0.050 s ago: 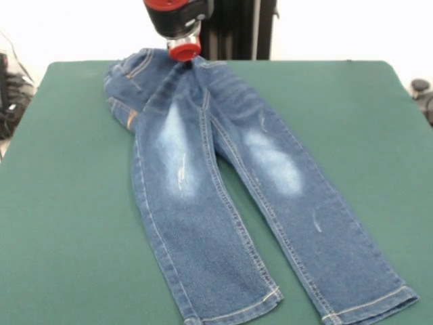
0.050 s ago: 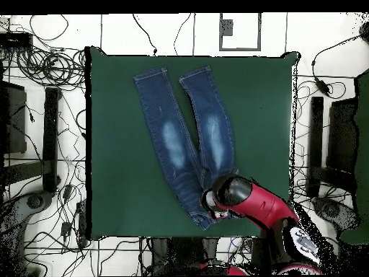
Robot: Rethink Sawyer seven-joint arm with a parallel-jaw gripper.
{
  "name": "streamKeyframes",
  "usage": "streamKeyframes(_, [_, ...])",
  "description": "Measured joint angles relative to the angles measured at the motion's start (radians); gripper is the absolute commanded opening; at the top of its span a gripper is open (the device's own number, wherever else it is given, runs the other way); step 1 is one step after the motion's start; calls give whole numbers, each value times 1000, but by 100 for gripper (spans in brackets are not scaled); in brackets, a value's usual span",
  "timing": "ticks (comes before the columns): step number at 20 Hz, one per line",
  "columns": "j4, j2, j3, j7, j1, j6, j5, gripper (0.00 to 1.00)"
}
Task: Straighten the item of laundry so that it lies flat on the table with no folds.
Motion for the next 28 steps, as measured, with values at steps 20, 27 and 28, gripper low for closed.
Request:
streamKeyframes(20, [-65,-27,2,0,58,-123,-25,100])
streamKeyframes(27, [-180,-26,2,0,105,-122,1,100])
streamKeyframes(28, [-210,-22,2,0,114,-122,9,100])
